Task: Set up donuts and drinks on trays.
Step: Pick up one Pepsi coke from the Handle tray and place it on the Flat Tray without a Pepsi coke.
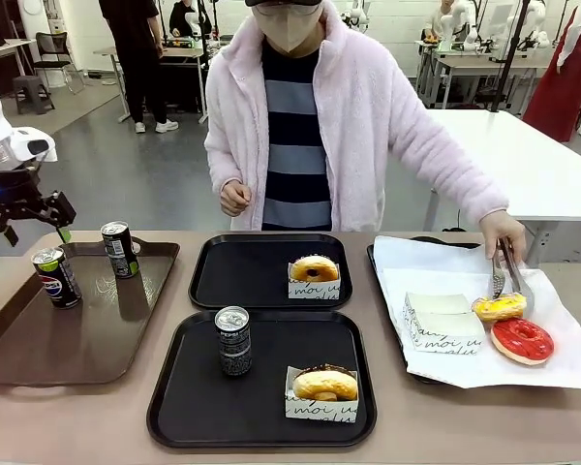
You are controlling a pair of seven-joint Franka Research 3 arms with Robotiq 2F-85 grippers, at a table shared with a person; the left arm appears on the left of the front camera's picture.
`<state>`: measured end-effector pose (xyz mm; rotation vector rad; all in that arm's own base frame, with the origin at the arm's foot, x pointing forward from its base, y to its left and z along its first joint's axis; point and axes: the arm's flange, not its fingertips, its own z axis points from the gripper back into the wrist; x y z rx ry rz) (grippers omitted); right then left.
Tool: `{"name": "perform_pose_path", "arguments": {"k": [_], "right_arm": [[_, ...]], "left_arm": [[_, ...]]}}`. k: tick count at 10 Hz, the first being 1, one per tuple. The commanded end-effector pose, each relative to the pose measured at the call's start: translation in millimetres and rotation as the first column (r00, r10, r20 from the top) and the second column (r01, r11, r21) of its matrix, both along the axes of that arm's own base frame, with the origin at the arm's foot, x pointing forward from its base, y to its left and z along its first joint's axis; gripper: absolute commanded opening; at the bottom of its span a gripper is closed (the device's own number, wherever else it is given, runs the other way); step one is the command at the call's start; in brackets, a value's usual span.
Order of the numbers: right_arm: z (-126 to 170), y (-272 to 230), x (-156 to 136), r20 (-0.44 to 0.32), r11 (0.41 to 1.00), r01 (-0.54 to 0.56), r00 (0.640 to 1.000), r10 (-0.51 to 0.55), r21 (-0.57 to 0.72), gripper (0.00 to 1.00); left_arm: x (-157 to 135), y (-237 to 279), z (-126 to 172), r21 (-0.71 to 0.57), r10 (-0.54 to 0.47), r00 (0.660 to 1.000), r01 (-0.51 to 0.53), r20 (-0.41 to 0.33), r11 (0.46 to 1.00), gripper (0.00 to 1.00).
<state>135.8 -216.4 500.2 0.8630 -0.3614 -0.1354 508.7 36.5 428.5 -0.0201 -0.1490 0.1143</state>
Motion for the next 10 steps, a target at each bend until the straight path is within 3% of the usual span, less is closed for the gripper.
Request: {"name": "perform_pose_path", "arguments": {"k": [1, 5, 10], "right_arm": [[-1.5, -1.2, -2.0, 0.004, 1.000, -0.003, 1.000, 0.003, 0.004, 1.00], [-1.5, -1.2, -2.0, 0.004, 1.000, -0.003, 1.000, 0.003, 0.004, 1.00], [-1.5, -1.2, -2.0, 0.004, 1.000, -0.003, 1.000, 0.003, 0.004, 1.00]], "left_arm": [[4.6, -1.0, 1.5, -0.027, -0.005, 0.999, 0.004, -0.045, 1.000, 1.00], [-11.9, -16.2, -19.3, -0.019, -0.059, 0.992, 0.058, -0.110, 0.998, 1.00], [-11.9, -19.7, -31.9, -0.002, -0.079, 0.993, 0.079, -0.088, 0.997, 1.00]]}}
